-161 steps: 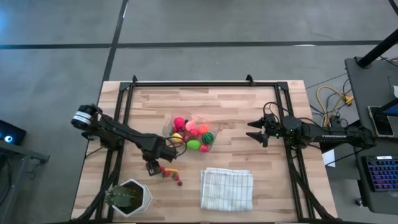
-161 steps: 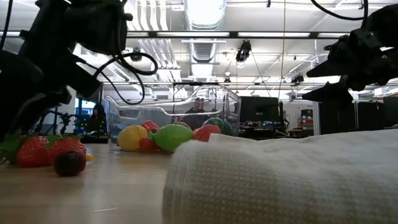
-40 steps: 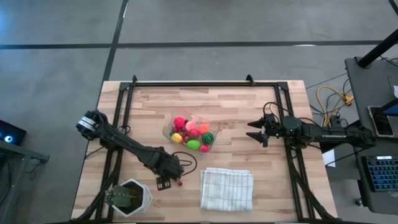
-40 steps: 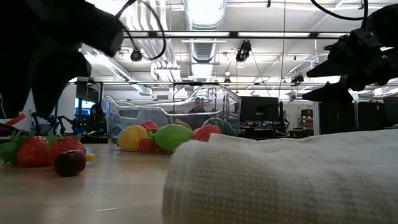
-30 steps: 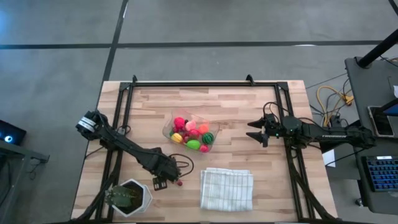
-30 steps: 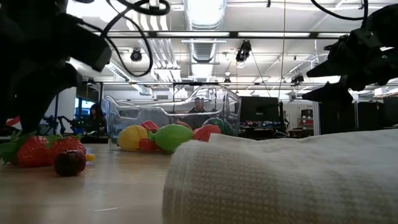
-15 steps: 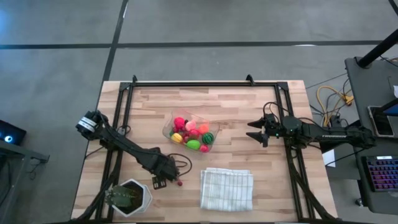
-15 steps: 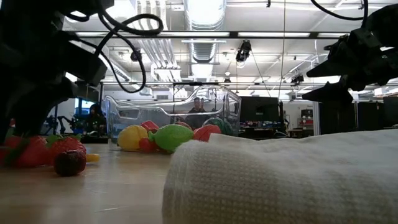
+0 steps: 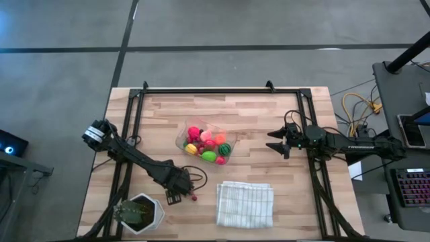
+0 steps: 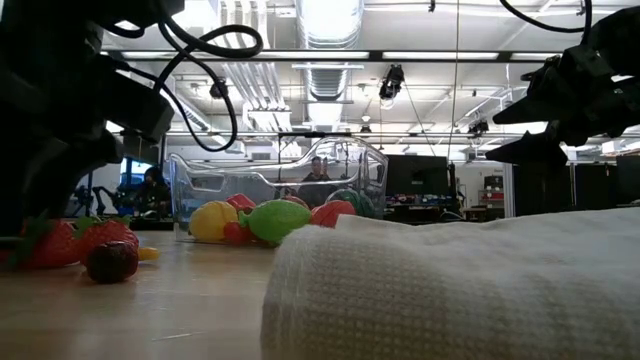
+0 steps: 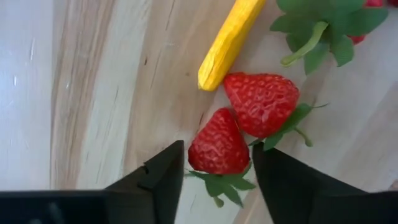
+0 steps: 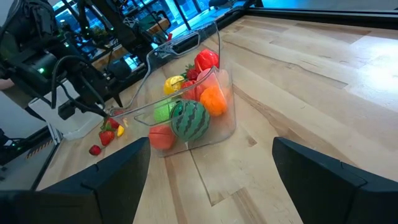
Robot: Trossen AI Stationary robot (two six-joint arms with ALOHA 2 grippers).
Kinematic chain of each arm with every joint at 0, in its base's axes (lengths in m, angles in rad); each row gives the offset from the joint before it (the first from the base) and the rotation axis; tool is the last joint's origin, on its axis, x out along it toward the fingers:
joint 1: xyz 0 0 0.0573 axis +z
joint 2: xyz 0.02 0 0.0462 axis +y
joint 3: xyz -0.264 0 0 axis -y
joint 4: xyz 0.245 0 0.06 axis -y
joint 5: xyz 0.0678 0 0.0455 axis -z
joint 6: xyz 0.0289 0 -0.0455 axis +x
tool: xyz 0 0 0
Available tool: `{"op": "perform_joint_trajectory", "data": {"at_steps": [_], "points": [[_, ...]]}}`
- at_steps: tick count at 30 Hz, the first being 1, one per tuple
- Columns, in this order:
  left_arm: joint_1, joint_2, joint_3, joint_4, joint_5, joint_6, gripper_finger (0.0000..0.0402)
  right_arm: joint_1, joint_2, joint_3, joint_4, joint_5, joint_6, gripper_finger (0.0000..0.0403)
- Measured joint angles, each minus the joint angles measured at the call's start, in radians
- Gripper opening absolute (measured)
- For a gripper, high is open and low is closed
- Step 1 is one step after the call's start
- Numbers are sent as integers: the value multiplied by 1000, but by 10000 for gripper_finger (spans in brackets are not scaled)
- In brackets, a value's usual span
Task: Pick and placing Produce into tupperware
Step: Put the red strawberry into the transparent bin
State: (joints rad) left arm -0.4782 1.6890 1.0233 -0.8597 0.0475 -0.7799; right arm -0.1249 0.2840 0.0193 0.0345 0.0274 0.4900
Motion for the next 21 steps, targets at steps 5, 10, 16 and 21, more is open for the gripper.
{"op": "perform_joint_trajectory", "data": {"at_steps": [5,10,16,21], "points": [[0,0,0,4,13,0,131,0,0,0,0,0,0,329],[0,-1,10,-5,52,0,123,0,0,0,0,0,0,329],[14,-16,156,-182,105,0,123,0,0,0,0,0,0,329],[31,-44,409,-469,11,-3,122,0,0,0,0,0,0,329]]}}
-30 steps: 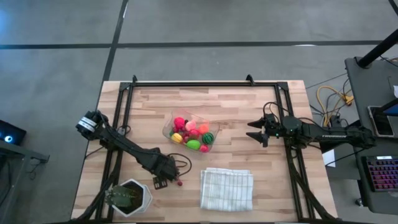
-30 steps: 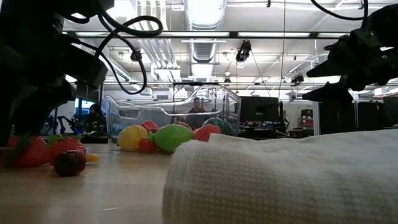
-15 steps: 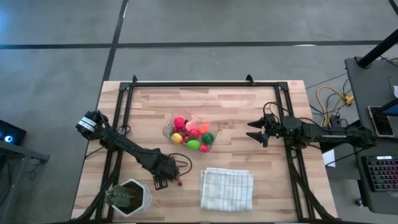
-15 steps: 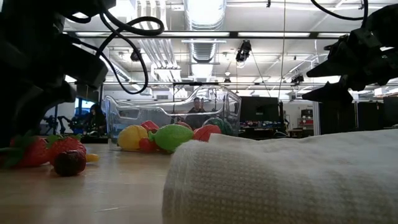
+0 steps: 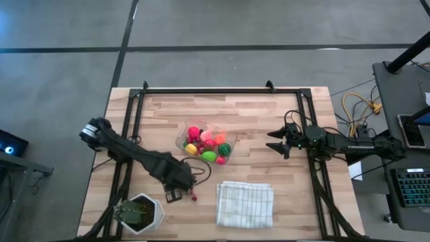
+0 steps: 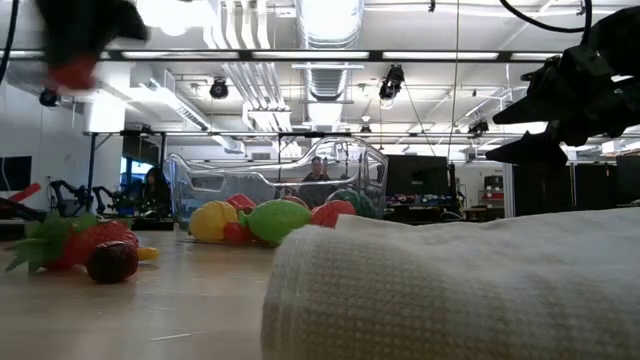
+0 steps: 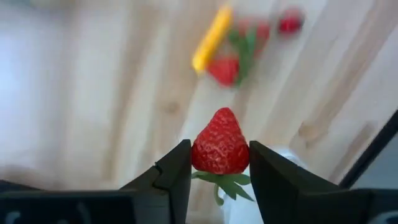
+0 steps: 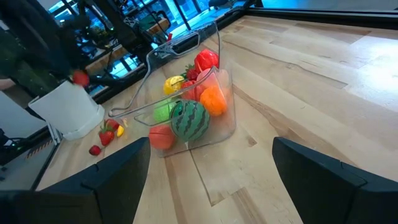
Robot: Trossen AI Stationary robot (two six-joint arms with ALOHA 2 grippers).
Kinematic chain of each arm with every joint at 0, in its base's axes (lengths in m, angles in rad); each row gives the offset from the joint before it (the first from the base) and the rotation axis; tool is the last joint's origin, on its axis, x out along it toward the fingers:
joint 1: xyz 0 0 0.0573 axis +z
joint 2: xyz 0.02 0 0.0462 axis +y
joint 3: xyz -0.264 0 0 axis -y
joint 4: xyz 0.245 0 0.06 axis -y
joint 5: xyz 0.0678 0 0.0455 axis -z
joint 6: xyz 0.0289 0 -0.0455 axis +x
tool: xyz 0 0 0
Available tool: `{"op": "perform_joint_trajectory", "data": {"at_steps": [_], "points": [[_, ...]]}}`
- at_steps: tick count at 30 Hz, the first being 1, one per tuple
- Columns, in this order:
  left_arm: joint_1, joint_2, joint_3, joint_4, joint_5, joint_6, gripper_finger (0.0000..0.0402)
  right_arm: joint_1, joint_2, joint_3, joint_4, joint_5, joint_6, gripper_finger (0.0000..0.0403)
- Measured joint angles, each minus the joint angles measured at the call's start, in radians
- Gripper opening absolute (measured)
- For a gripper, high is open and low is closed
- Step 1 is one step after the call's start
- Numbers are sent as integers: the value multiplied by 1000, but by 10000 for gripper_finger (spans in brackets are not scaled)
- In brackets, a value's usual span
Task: Pick and placing Produce into tupperware
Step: Put the red strawberry into the transparent bin, then put the yellow corn into the transparent bin
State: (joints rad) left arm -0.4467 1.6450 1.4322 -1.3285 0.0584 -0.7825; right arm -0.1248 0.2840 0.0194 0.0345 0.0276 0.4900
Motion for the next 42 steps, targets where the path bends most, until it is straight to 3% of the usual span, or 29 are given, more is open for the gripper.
{"op": "perform_joint_trajectory", "data": {"at_steps": [5,12,20,25,34,38,42], "points": [[78,-4,219,-122,-236,-104,122,0,0,0,0,0,0,329],[306,42,290,-121,-217,-144,122,0,0,0,0,0,0,329],[495,184,289,-63,-221,119,122,0,0,0,0,0,0,329],[518,258,294,18,-190,215,144,0,0,0,0,0,0,329],[519,267,295,-13,-217,188,227,0,0,0,0,0,0,329],[509,236,295,-23,-114,260,248,0,0,0,0,0,0,329],[419,192,300,-13,-46,338,251,0,0,0,0,0,0,329]]}}
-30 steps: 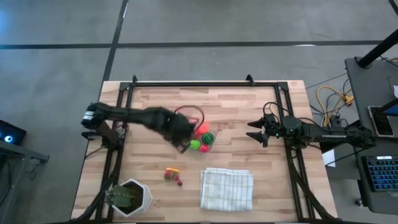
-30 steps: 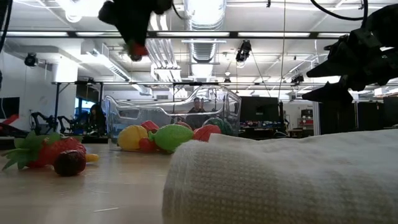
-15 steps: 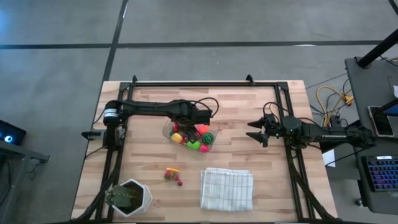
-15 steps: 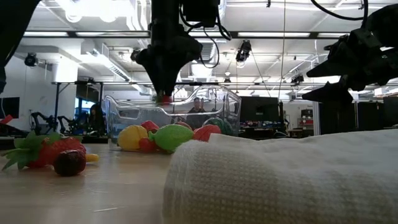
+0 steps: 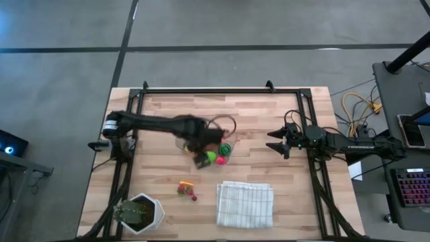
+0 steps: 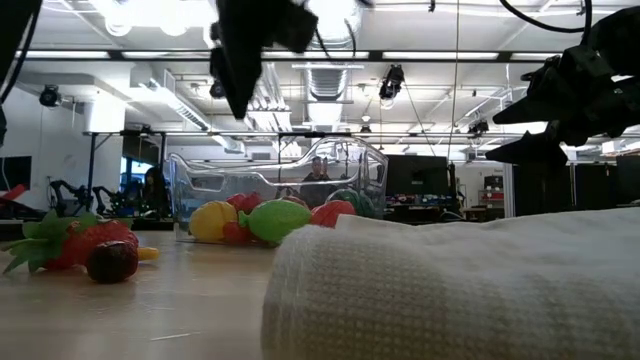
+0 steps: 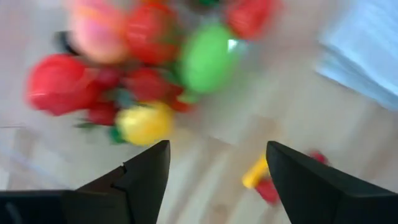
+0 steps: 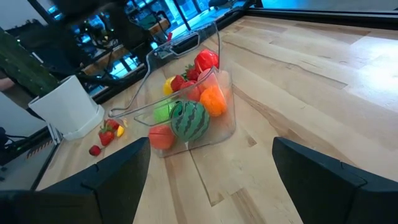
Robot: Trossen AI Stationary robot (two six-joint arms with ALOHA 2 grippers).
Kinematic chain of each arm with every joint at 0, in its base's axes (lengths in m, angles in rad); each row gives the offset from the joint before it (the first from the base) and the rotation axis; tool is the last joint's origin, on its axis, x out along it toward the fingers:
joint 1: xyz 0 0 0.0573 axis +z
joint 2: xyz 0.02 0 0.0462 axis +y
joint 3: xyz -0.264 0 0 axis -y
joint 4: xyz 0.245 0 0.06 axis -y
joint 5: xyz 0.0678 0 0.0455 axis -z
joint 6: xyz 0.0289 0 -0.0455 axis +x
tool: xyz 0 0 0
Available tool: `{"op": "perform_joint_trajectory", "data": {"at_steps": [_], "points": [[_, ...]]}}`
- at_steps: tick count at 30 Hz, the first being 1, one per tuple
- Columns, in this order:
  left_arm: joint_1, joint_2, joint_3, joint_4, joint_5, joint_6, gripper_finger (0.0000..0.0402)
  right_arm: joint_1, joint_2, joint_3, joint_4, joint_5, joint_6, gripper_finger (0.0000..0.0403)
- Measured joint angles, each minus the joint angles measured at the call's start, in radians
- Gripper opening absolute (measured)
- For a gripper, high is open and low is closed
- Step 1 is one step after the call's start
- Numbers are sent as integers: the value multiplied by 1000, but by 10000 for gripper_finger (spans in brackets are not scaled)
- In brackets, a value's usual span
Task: Pick and placing Produce into tupperware
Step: Put the yellow corn into the transparent bin
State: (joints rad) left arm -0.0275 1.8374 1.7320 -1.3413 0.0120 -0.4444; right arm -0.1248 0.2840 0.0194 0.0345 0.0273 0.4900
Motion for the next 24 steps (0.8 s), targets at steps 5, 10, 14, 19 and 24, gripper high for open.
{"op": "perform_joint_trajectory", "data": {"at_steps": [5,10,14,19,24], "points": [[-142,-47,-3,36,66,30,251,0,0,0,0,0,0,329],[-290,-36,-34,167,73,33,251,0,-1,0,0,0,0,329],[-365,9,-85,274,26,33,251,0,0,0,-1,0,0,329],[-396,55,-128,284,-55,-47,251,0,-1,0,0,0,0,329],[-388,91,-148,278,-78,-104,247,0,0,0,0,0,0,329]]}}
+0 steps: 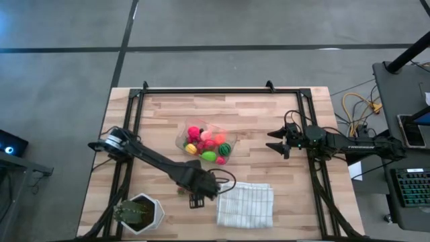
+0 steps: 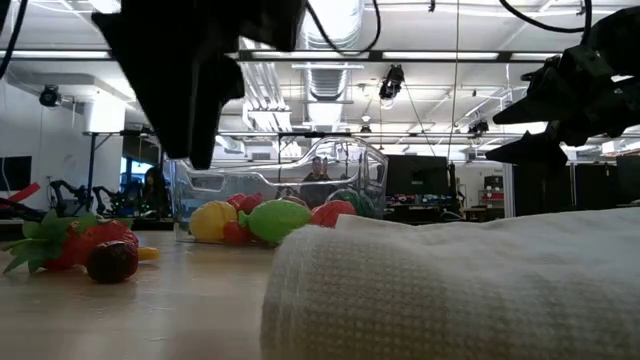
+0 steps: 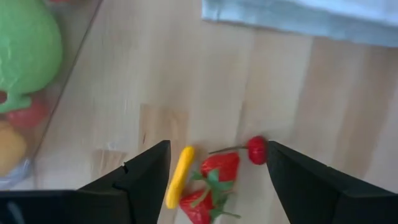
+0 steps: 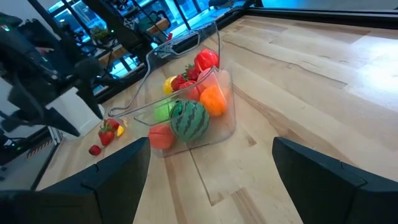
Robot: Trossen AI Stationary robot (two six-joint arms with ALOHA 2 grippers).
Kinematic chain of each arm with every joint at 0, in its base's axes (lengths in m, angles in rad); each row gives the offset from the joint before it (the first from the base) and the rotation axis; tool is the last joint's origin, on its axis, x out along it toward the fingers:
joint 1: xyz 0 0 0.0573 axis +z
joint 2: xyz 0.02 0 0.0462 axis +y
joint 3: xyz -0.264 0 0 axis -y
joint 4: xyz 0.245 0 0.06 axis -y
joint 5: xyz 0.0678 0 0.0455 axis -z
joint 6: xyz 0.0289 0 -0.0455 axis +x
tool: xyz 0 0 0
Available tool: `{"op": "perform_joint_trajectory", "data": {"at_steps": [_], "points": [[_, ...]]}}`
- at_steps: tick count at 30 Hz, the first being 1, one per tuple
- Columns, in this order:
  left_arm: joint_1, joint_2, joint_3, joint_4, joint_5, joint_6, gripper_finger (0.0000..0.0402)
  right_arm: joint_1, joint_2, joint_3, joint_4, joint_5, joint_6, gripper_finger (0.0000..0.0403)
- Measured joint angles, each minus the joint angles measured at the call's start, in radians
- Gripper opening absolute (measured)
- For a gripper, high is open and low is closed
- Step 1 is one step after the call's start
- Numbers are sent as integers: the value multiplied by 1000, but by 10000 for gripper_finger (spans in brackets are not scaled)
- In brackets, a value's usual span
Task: Pick and placing Produce into tupperware
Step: Put the yellow corn into the transparent bin
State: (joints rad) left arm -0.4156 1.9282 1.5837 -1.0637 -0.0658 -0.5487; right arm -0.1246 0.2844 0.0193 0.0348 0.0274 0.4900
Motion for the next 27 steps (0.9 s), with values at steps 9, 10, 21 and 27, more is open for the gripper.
{"op": "perform_joint_trajectory", "data": {"at_steps": [9,10,21,27], "points": [[2,40,-76,-25,1,-23,203,0,0,0,-1,0,0,329],[2,40,-80,-21,1,-23,198,0,-1,0,-1,0,0,329],[3,34,-133,75,-19,-108,165,0,0,0,0,0,0,329],[3,33,-152,100,-23,-110,164,0,0,0,0,0,0,329]]}}
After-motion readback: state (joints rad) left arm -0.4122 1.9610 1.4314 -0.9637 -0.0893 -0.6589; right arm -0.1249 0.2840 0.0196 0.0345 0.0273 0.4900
